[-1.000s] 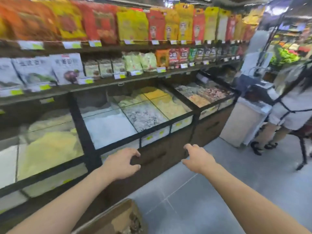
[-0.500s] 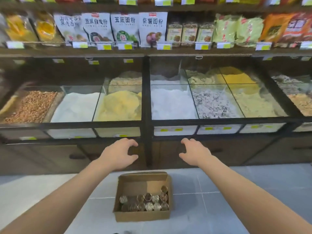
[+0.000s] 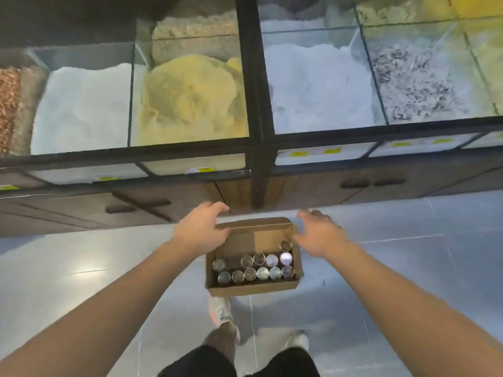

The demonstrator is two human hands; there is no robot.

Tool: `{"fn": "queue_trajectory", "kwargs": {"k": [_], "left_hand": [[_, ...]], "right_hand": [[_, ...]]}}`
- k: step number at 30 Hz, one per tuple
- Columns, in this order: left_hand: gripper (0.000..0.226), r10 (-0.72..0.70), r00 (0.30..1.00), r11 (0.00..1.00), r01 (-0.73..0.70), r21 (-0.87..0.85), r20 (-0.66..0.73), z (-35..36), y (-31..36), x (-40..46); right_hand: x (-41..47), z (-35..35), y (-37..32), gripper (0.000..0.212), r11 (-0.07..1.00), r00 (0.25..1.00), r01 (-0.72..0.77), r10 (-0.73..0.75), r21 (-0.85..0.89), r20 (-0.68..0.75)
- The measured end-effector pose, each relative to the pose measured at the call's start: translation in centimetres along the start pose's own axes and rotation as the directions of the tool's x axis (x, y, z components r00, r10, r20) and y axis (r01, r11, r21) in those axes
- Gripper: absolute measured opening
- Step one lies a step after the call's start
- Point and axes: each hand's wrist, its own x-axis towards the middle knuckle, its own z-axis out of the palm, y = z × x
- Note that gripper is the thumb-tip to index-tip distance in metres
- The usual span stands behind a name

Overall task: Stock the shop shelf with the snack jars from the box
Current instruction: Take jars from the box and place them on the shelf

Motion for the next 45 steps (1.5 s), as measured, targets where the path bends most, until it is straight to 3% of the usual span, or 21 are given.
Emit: {"fn": "queue_trajectory", "kwargs": {"k": [6,9,15,23,30,39,45], "left_hand": [[0.050,-0.009,0.994,0.999,0.004,0.045,0.110,10.9,-4.3,8.5],[0.052,-0.061,0.987,0.995,0.049,0.083,0.151,18.6,-7.0,12.5],[0.040,-0.151,0.967,0.988,0.138,0.075,0.203,34.9,-12.4,18.8],[0.054,-0.207,0.938,0.978,0.193,0.076,0.277,51.0,-17.6,25.0],[0.066,-0.129,0.978,0.988,0.142,-0.068,0.166,57.9,-17.0,30.0],[0.068,-0.095,0.940,0.967,0.165,-0.196,0.327,61.5,-17.0,33.0],[0.063,-0.047,0.946,0.966,0.125,-0.226,0.321,61.1,-18.5,33.4]], "right_hand": [[8.8,10.1,1.2,0.061,0.999,0.996,-0.033,0.033,0.006,0.078],[13.9,16.8,2.7,0.052,0.999,0.994,-0.012,0.007,0.048,0.112],[23.9,30.8,6.7,0.057,0.999,0.978,-0.006,-0.002,0.037,0.208],[32.6,44.7,9.8,0.056,1.000,0.978,0.026,-0.029,0.017,0.209],[36.6,50.6,10.1,0.072,0.997,0.996,-0.002,0.009,-0.076,0.086],[39.6,52.7,11.7,0.075,0.993,0.991,-0.036,0.050,-0.115,0.121],[40.2,53.4,11.1,0.076,0.989,0.988,-0.050,0.069,-0.136,0.140]]}}
